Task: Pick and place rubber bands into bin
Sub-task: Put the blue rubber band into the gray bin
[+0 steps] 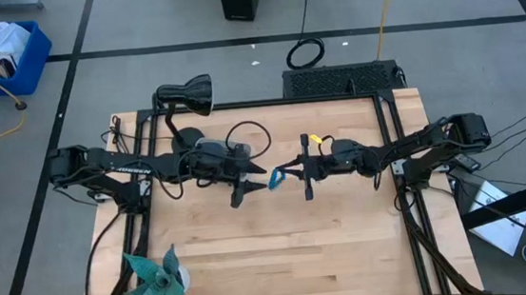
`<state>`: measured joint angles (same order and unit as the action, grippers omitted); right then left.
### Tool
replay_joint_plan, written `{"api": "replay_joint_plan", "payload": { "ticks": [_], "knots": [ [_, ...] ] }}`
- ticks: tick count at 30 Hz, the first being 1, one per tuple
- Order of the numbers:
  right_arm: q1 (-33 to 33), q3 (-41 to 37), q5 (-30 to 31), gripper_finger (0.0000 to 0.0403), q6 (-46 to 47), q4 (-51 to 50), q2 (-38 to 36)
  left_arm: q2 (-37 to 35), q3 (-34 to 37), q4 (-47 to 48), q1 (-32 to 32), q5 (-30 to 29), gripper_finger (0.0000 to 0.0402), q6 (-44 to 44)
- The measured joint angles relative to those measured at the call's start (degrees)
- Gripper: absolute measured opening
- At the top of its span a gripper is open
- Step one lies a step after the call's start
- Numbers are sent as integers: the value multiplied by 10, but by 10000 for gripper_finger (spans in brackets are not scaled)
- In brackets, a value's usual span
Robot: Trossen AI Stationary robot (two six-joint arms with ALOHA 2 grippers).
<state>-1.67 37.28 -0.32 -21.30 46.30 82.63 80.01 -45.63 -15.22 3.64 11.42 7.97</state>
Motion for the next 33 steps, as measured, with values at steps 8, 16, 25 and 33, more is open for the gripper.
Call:
{"api": "replay_joint_plan", "payload": {
  "ticks": [8,16,25,33],
  "knots": [
    [0,0,0,0,-11,74,0,19,0,-52,-11,2,206,12],
    [0,0,0,0,-10,74,0,70,0,-141,-18,5,183,12],
    [0,0,1,0,-9,62,0,101,0,-194,-16,5,132,12],
    [0,0,1,0,-5,52,0,101,0,-193,-14,5,16,-31]
  ]
}}
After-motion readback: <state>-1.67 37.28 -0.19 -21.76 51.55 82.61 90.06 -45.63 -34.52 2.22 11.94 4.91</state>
